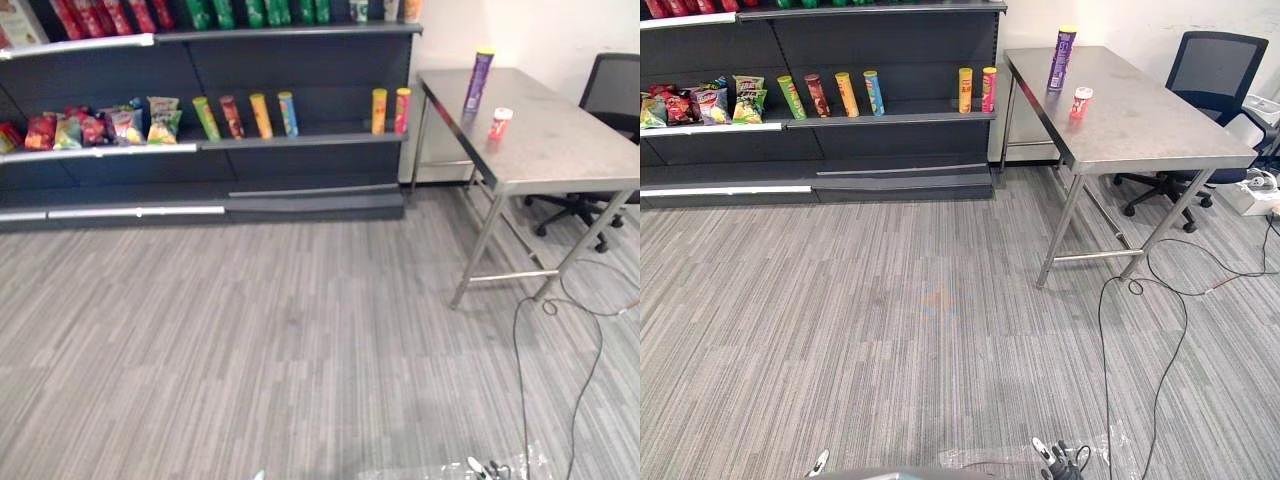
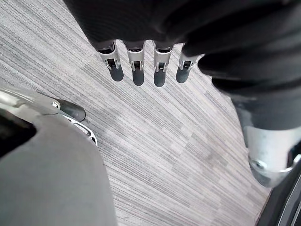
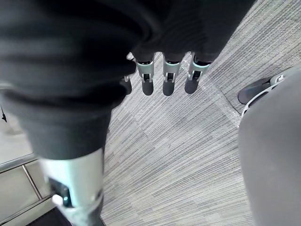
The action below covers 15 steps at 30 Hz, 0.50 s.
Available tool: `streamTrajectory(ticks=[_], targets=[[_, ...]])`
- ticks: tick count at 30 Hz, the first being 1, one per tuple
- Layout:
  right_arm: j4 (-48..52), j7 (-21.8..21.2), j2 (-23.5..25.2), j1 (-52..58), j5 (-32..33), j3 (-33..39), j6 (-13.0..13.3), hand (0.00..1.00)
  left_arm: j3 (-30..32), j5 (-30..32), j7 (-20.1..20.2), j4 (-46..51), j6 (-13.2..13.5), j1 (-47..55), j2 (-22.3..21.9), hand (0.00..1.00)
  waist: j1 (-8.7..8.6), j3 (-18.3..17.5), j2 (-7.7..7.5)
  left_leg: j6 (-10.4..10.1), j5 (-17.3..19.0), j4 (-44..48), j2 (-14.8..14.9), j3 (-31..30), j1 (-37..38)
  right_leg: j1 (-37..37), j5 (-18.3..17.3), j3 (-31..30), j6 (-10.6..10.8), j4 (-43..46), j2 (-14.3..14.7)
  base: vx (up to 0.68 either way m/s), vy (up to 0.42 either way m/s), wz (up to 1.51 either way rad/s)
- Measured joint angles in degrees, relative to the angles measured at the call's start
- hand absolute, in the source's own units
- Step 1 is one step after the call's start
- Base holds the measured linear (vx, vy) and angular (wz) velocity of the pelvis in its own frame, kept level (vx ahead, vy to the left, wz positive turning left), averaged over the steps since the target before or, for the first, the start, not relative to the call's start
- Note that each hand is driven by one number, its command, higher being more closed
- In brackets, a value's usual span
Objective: Put the gum and the chips on the shelf.
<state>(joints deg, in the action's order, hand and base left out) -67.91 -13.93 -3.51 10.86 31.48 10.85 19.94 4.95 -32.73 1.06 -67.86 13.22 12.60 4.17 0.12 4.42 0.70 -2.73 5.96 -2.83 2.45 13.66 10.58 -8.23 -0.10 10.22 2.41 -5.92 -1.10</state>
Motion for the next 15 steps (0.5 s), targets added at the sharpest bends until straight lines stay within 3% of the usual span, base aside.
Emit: streamTrajectory(ticks=[15], targets=[[0.03,-0.28,0.03,0.02,0.07,-0.02,-0.02,0.00,-0.03,-0.29,-0.03,-0.37,0.58,0.07,-0.14,0.00,0.19,0.07,-0.08,0.07,-0.03,-0.50,0.47,0.97,0.49,0.00,-0.01,-0.37,-0.02,-0.08,0.47,-0.03,-0.024,-0.03]])
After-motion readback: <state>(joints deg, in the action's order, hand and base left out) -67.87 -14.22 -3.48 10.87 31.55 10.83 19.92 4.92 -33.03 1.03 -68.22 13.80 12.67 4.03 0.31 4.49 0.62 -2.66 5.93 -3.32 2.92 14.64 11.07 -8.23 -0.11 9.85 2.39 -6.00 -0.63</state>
